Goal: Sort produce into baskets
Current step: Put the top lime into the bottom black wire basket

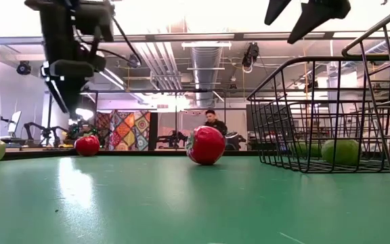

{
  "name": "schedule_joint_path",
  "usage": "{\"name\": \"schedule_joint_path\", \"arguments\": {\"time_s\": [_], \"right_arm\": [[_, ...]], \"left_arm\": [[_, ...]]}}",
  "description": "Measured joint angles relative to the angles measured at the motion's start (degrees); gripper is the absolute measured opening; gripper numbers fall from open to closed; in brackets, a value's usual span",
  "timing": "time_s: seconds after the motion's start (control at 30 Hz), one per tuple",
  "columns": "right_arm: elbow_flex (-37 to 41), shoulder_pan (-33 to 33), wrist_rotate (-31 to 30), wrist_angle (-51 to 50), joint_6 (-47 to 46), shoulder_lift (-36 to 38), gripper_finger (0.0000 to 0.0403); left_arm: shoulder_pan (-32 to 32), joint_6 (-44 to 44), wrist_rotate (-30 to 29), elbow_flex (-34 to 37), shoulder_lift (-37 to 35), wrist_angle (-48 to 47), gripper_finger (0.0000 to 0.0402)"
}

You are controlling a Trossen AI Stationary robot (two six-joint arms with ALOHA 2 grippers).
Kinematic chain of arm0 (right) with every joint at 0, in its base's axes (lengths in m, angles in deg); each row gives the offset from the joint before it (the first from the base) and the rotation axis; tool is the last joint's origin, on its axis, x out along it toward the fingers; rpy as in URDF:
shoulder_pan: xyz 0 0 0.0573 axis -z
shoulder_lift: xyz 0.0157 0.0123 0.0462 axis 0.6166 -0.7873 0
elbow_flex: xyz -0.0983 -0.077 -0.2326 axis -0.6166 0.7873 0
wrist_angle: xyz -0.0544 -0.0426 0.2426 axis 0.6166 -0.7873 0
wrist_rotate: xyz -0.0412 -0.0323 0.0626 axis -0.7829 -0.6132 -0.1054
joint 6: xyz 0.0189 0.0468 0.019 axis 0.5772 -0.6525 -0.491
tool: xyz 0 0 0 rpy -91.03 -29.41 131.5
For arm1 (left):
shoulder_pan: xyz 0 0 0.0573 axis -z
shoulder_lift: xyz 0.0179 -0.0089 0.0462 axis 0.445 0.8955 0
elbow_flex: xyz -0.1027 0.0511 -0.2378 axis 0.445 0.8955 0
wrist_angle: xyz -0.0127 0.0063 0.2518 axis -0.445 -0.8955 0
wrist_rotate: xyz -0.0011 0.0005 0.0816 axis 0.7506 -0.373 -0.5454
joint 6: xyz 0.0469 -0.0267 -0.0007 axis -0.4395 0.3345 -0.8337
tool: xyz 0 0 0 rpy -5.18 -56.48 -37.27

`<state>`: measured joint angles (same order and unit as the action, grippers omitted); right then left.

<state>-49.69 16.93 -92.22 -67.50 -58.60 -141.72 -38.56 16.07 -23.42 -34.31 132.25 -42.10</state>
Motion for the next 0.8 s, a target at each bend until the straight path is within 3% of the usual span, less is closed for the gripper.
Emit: {"name": "schedule_joint_path", "arguments": {"time_s": [0.2,0.33,0.57,0.8], "right_arm": [[1.61,-2.92,-2.67,1.33,0.03,-0.04,0.0345],[1.77,-5.22,-3.30,1.52,-0.14,-0.04,0.0345],[1.82,-7.99,-5.83,1.54,0.51,-0.04,0.0345],[1.82,-7.99,-7.39,1.49,4.03,-0.04,0.0345]], "left_arm": [[-2.63,-9.72,0.05,-5.44,12.05,-11.25,0.0292],[-2.63,-13.89,1.16,-3.64,19.48,-16.40,0.0292],[-2.76,-18.91,2.04,1.58,29.03,-16.32,0.0292],[-2.74,-23.36,12.34,2.90,34.25,-15.82,0.0292]]}}
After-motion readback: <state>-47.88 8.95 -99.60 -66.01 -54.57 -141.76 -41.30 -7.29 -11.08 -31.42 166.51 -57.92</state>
